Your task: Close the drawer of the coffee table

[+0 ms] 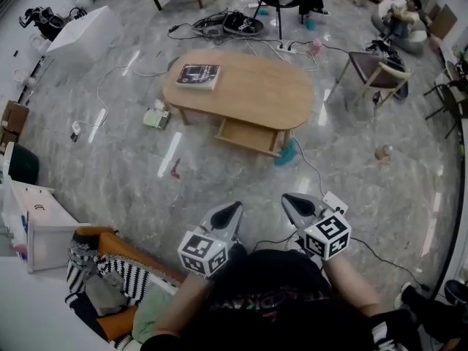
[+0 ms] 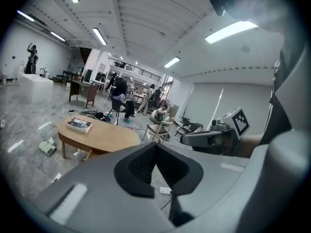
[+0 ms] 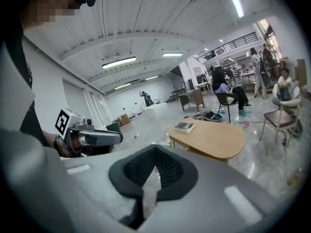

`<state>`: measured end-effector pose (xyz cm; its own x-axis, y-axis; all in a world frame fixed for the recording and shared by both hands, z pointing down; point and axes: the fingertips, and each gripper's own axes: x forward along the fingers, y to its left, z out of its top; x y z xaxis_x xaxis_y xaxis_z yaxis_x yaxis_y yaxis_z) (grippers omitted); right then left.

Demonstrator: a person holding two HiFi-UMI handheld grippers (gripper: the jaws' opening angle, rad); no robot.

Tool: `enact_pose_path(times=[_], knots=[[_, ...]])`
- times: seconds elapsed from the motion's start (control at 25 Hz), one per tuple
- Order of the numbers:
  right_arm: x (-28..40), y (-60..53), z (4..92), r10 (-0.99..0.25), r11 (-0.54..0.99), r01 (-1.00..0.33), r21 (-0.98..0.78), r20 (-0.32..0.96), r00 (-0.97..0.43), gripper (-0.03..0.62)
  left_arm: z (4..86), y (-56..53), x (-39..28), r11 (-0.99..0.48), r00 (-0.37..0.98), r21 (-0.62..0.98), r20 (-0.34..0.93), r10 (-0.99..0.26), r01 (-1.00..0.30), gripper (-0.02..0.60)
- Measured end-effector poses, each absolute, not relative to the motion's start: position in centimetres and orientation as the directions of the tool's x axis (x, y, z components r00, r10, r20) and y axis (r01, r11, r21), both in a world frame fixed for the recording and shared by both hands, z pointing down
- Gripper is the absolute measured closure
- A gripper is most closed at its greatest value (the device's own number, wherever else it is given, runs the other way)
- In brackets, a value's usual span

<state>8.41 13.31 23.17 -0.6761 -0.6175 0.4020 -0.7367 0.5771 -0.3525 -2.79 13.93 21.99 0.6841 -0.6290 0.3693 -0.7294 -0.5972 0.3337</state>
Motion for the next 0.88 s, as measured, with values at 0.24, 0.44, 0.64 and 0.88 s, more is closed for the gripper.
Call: enact_pose_path(times=[0.24,0.44,0.64,0.88], knots=[[4.3,11.3,23.4,-0.657,0.514,-0.794,-0.324,0.446,-0.607,0.594,23.3,10.9,-9.0,-0.595,0.701,0.37,0.369,-0.61,-0.713,0.58],[0.9,9.9,23.5,-0.702,0.45,-0.838,-0.309,0.457,-0.546,0.594,24.4,9.1,-13.5,-0.608,0.72,0.386,0.371,-0.587,-0.694,0.58],[-2.2,9.3,23.9,-0.735,0.398,-0.87,-0.292,0.466,-0.493,0.594,24.8,8.2,-16.9,-0.653,0.76,0.389,0.362,-0.54,-0.65,0.58],[-4.3,9.1,23.3,-0.778,0.352,-0.901,-0.254,0.456,-0.433,0.594,25.1,7.5,-20.3,-0.687,0.781,0.376,0.356,-0.513,-0.622,0.58]])
